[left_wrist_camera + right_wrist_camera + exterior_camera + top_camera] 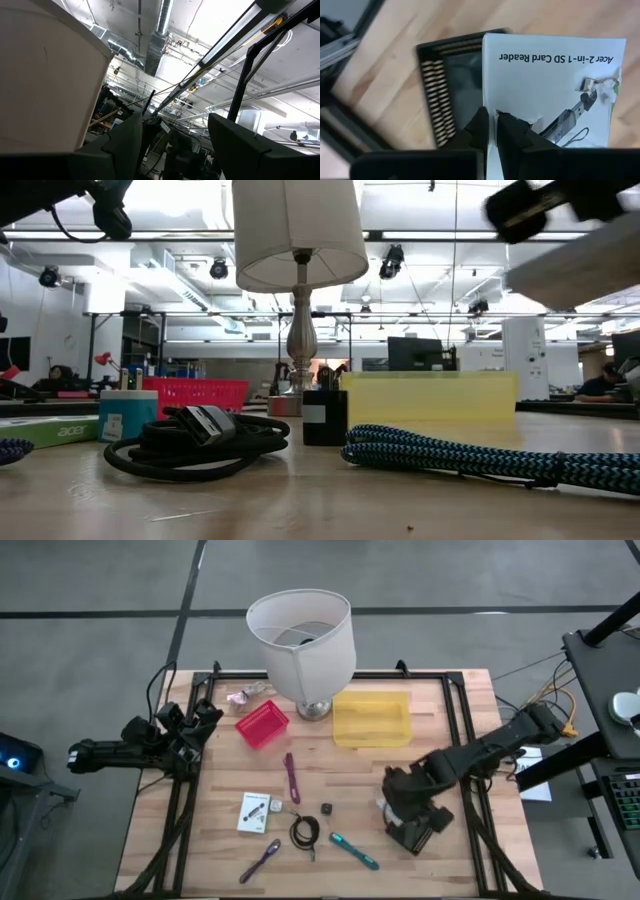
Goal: Pick and place items into bin
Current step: Put the right card reader box into the black bin, then put the blue charger cable into the yellow bin
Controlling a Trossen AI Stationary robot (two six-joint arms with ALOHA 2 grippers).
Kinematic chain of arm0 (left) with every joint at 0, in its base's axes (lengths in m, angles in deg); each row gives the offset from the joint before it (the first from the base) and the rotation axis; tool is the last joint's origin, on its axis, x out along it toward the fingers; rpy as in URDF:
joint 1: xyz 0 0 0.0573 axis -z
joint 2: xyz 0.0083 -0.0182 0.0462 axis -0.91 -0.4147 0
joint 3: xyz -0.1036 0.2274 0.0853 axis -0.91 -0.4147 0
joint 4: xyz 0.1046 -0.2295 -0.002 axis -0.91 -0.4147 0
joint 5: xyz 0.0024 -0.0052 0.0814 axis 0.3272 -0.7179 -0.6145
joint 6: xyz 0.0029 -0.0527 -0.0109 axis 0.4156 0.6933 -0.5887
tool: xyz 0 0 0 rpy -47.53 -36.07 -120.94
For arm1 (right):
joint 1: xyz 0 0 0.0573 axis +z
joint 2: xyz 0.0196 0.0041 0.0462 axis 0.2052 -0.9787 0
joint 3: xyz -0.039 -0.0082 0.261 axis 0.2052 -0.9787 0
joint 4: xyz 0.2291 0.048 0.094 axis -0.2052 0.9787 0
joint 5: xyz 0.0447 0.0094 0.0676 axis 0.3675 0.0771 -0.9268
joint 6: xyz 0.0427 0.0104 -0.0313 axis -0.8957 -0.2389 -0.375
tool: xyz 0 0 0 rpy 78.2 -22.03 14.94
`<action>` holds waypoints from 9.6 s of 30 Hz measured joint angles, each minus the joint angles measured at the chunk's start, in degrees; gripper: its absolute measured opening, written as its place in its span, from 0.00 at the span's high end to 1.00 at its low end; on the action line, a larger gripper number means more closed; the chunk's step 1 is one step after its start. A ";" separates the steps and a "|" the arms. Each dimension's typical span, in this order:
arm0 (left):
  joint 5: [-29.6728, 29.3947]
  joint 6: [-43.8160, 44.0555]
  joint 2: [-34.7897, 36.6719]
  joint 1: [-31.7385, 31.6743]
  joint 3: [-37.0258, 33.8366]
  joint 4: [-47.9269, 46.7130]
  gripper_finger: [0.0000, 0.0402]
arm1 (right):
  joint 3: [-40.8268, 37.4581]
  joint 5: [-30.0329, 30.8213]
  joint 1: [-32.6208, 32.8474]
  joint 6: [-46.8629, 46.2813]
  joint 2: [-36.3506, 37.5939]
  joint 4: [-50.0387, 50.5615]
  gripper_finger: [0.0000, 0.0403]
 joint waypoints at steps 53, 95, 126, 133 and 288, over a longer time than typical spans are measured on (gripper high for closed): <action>-0.01 -0.17 0.07 0.00 -0.20 0.00 0.48 | -15.33 3.52 13.46 -5.91 0.04 -13.83 0.97; -0.01 -0.20 0.07 0.00 -0.22 0.00 0.48 | -8.06 11.55 13.28 -11.12 0.04 -13.56 0.56; -0.02 0.26 0.03 0.00 -0.22 0.02 0.48 | 1.17 14.72 -0.47 -49.88 -4.39 -38.27 0.53; -0.02 0.28 -0.12 0.00 -0.22 0.02 0.48 | 2.46 7.32 3.41 -49.64 -12.42 -38.77 0.47; -1.70 -0.20 -0.39 0.01 -0.29 -0.02 0.48 | -24.30 22.54 -28.45 -46.25 0.50 -52.03 0.93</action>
